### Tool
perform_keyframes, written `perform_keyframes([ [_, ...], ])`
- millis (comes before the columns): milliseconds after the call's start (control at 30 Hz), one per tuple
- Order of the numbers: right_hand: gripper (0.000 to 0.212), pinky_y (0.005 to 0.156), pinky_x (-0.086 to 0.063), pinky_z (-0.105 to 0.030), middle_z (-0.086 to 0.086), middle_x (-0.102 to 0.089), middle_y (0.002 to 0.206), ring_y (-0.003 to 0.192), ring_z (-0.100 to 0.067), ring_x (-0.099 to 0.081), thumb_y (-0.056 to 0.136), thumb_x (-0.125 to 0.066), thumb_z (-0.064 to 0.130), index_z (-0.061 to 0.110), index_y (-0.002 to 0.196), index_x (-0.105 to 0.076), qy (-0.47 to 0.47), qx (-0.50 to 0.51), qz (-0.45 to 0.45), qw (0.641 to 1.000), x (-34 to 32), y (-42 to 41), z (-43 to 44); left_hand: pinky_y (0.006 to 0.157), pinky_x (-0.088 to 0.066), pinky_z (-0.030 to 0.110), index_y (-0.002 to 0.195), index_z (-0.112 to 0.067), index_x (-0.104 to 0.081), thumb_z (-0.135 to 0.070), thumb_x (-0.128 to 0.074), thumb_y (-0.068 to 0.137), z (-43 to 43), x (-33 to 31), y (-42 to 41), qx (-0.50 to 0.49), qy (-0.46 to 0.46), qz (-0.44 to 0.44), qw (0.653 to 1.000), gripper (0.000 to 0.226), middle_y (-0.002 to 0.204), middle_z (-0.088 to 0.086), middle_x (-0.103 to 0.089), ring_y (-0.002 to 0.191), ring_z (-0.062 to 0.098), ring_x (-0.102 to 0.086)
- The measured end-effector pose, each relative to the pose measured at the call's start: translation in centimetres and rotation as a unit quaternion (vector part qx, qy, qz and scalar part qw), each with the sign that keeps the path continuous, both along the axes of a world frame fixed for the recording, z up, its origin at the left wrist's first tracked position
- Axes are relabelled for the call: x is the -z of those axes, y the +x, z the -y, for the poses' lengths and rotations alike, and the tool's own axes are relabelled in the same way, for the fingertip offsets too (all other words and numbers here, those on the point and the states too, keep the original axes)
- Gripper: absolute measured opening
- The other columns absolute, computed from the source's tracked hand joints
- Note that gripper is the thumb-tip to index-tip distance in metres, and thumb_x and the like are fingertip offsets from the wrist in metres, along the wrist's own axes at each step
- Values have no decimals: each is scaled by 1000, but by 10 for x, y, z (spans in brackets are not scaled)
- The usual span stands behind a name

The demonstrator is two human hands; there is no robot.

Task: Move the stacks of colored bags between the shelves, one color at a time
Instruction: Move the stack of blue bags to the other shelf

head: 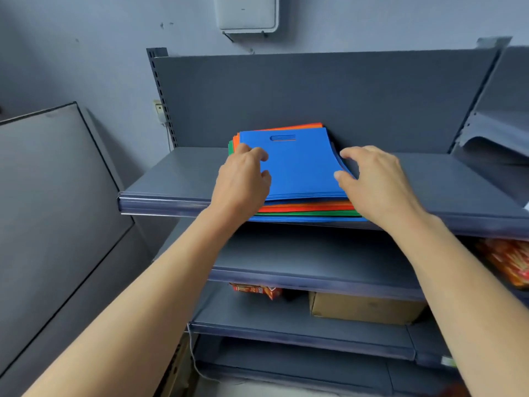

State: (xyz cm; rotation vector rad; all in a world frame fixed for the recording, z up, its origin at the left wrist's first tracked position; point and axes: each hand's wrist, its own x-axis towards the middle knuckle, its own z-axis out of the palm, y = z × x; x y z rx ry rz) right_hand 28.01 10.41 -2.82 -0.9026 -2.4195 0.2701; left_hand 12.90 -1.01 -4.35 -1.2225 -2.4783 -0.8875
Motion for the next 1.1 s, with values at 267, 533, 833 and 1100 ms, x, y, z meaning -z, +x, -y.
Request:
perform_keyframes([
  [267,43,96,-39,-37,-10,-47,136,121,-28,-46,95,-51,26,10,135,-46,-48,18,34,998,22,-74,-36,90,-42,37,130,-9,-49,-14,-49,93,-34,17,-73,-23,-69,45,996,37,129,11,-47,109,31,-51],
  [533,59,101,-36,-42,-12,-39,142,129,-31,-39,93,-52,41,10,140,-38,-103,53,135,984,51,-102,-67,90,-42,40,117,-2,-52,-23,-51,92,-57,44,-104,-38,-146,100,983,33,121,16,-52,109,35,-49],
  [833,78,103,-32,-45,-8,-27,150,133,-34,-27,86,-46,63,17,146,-25,-146,55,212,965,57,-113,-98,86,-37,38,109,-9,-51,-28,-51,90,-75,45,-114,-58,-174,175,967,27,113,13,-54,115,32,-36],
  [1100,78,109,-25,-49,-6,-19,153,137,-35,-18,86,-44,65,20,146,-24,-170,48,212,961,65,-116,-109,98,-29,39,128,-10,-50,-24,-54,90,-86,51,-112,-68,-165,93,980,41,132,13,-43,123,32,-32],
])
